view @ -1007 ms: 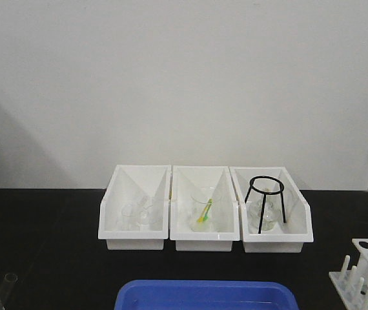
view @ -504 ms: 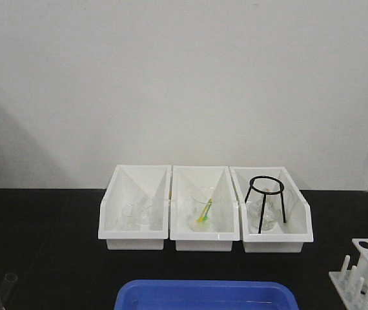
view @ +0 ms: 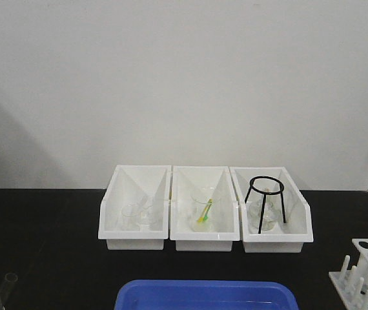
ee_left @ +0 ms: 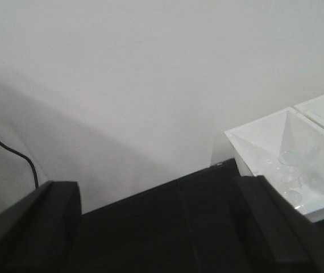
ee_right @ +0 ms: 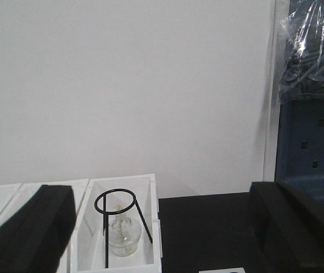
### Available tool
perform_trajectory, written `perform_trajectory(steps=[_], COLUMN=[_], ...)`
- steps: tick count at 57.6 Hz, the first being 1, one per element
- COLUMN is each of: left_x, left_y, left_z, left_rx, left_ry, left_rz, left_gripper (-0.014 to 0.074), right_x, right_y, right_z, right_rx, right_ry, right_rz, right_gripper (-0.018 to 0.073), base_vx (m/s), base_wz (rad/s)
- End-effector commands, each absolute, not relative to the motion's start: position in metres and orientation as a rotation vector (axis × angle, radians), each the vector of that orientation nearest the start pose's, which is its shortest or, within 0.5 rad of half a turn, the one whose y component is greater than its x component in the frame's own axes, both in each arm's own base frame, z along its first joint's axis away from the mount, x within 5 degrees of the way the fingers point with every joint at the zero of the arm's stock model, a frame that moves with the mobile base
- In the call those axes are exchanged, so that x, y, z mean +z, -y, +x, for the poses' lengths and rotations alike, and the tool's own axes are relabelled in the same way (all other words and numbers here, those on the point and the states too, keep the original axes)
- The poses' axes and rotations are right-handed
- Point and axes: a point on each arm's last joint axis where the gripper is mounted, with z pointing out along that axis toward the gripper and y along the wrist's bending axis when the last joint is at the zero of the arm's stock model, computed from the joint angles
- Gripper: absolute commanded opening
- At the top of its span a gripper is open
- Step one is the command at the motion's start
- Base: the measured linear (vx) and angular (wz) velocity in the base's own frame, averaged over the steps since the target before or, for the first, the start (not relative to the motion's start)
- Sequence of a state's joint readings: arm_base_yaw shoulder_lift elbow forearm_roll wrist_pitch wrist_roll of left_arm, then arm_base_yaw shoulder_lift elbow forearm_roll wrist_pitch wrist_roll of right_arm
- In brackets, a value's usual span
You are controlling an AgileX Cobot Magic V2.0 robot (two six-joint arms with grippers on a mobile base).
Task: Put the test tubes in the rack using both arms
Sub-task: 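Lower the left gripper over the beaker and grasp the clear test tube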
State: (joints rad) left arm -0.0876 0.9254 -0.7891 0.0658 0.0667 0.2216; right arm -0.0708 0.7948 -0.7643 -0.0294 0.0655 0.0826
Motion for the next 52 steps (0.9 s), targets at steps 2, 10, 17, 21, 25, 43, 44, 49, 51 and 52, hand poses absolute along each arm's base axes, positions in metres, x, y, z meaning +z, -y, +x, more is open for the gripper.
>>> perform_trajectory(steps=[2, 10, 17, 21, 25, 43, 44, 49, 51, 52], left_x=[0.372, 0.322, 0.288, 0.27, 0.253, 0.244, 0.243, 0.243, 0.243, 0.243], left_y=[0.018, 0.016, 0.015, 0.015, 0.015, 0.02, 0.02, 0.022, 0.023, 0.024], left_z=[0.199, 0.178, 0.159, 0.149, 0.144, 0.174, 0.178, 0.19, 0.195, 0.197], left_rx=[0.137, 0.151, 0.202, 0.227, 0.247, 0.232, 0.227, 0.19, 0.185, 0.183], left_ry=[-1.639, -1.74, -1.697, -1.65, -1.585, -1.53, -1.543, -1.613, -1.643, -1.656], left_rz=[0.293, 0.337, 0.403, 0.429, 0.446, 0.443, 0.442, 0.429, 0.438, 0.444], left_gripper=[0.0572, 0.05, 0.0444, 0.0416, 0.0393, 0.0384, 0.0385, 0.0398, 0.0407, 0.0411], right_x=[0.405, 0.405, 0.405, 0.405, 0.405, 0.405, 0.405, 0.405, 0.405, 0.405], right_y=[0.012, 0.012, 0.012, 0.012, 0.012, 0.012, 0.012, 0.012, 0.012, 0.012], right_z=[0.167, 0.167, 0.167, 0.167, 0.167, 0.167, 0.167, 0.167, 0.167, 0.167], right_rx=[-0.021, -0.038, -0.059, -0.061, -0.061, -0.061, -0.061, -0.061, -0.061, -0.061], right_ry=[-1.471, -1.471, -1.47, -1.466, -1.463, -1.462, -1.462, -1.462, -1.462, -1.462], right_rz=[0.086, 0.07, 0.051, 0.049, 0.048, 0.048, 0.048, 0.048, 0.048, 0.048], right_gripper=[0.0617, 0.0559, 0.0508, 0.0485, 0.0461, 0.0405, 0.0404, 0.0404, 0.0404, 0.0404], base_vx=[0.0, 0.0, 0.0, 0.0, 0.0, 0.0, 0.0, 0.0, 0.0, 0.0], base_wz=[0.0, 0.0, 0.0, 0.0, 0.0, 0.0, 0.0, 0.0, 0.0, 0.0])
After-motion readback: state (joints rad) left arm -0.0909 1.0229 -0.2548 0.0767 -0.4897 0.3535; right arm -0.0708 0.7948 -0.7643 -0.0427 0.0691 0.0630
